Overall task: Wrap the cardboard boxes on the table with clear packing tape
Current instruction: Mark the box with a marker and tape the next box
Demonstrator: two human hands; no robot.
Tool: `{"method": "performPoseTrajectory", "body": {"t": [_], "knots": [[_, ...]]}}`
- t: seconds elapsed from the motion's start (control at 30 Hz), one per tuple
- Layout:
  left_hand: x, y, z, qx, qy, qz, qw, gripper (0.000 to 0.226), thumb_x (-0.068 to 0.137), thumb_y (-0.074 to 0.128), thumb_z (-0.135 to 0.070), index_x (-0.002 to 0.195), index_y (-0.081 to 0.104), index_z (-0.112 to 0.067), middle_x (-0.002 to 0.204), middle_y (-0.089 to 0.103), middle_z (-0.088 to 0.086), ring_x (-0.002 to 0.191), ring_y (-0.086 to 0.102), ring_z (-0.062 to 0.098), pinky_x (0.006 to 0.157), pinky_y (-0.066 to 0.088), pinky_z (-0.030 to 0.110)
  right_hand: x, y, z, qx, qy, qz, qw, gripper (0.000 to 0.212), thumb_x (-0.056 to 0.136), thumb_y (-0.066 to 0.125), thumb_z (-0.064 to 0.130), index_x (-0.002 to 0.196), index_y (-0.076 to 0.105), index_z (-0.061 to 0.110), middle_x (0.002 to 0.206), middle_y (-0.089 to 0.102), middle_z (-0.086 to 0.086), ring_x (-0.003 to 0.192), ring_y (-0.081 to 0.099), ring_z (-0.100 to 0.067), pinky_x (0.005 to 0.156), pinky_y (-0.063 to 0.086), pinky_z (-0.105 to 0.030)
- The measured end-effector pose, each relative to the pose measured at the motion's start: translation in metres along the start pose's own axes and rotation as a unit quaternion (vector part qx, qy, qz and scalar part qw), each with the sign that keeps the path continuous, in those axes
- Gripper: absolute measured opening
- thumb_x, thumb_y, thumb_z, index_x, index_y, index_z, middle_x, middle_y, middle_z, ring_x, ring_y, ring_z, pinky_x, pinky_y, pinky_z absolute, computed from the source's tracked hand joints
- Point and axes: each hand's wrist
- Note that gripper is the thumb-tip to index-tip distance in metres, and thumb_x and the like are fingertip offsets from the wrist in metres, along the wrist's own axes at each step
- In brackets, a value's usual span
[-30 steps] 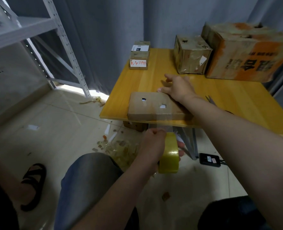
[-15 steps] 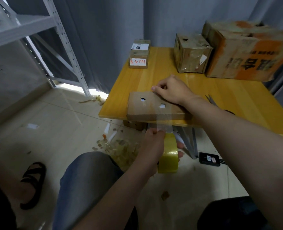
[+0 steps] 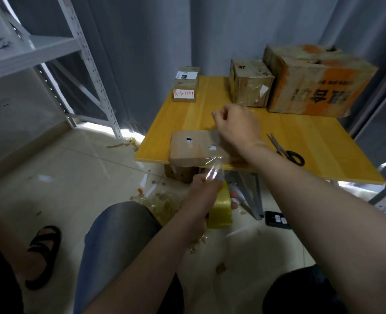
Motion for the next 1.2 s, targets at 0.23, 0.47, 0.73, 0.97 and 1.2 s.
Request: {"method": "performPoseTrajectory", "body": {"t": [0.23, 0.47, 0.73, 0.97, 1.2], "knots": [[-0.014, 0.013, -0.011, -0.023, 0.011, -0.014, 1.000, 0.038, 0.095, 0.059, 0.003, 0.124, 0.043, -0.017, 0.098, 0.074, 0.032, 0.083, 0.074, 0.045, 0.077, 0.062, 0.060, -0.059, -0.063, 0.016, 0.012, 0.184, 0.289, 0.939, 0.051, 0.103, 0.052, 0.053, 0.088, 0.066, 0.006, 0.073, 0.069, -0.010, 0.066, 0.067, -0.027, 0.061, 0.054, -0.035], [-0.028, 0.024, -0.013, -0.068, -0.004, -0.011, 0.998, 0.053, 0.078, 0.058, 0.000, 0.130, 0.050, 0.005, 0.108, 0.068, 0.036, 0.069, 0.073, 0.042, 0.055, 0.063, 0.049, -0.118, -0.046, -0.001, 0.152, 0.307, 0.456, 0.822, 0.049, 0.101, 0.047, 0.059, 0.094, 0.063, 0.013, 0.085, 0.065, -0.012, 0.076, 0.068, -0.030, 0.084, 0.058, -0.044], [-0.028, -0.021, -0.039, 0.455, 0.084, -0.096, 0.881, 0.061, 0.083, 0.074, -0.039, 0.130, 0.050, -0.007, 0.117, 0.065, 0.015, 0.102, 0.069, 0.033, 0.078, 0.062, 0.042, -0.146, -0.031, -0.004, 0.346, 0.367, 0.374, 0.778, 0.041, 0.098, 0.059, 0.053, 0.122, 0.063, 0.021, 0.103, 0.070, -0.008, 0.092, 0.063, -0.025, 0.081, 0.049, -0.038], [0.011, -0.074, -0.059, 0.711, 0.291, -0.158, 0.621, 0.091, 0.074, 0.087, -0.028, 0.150, 0.037, -0.034, 0.155, 0.028, -0.001, 0.146, 0.022, 0.029, 0.111, 0.035, 0.052, -0.151, -0.039, 0.004, 0.361, 0.382, 0.343, 0.779, 0.034, 0.100, 0.060, 0.049, 0.117, 0.058, 0.020, 0.092, 0.071, -0.009, 0.089, 0.064, -0.026, 0.075, 0.050, -0.037], [0.021, -0.086, -0.062, 0.660, 0.418, -0.159, 0.604, 0.061, 0.086, 0.075, -0.014, 0.143, 0.057, -0.024, 0.141, 0.057, 0.000, 0.131, 0.052, 0.025, 0.102, 0.049, 0.044, -0.152, -0.033, 0.001, 0.433, 0.352, 0.314, 0.768, 0.042, 0.102, 0.057, 0.045, 0.127, 0.059, 0.012, 0.088, 0.077, -0.014, 0.075, 0.071, -0.028, 0.070, 0.059, -0.036]]}}
Point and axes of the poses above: each hand's wrist, its own x-axis towards the middle knuckle, its own y-axis out of the palm, z = x × y
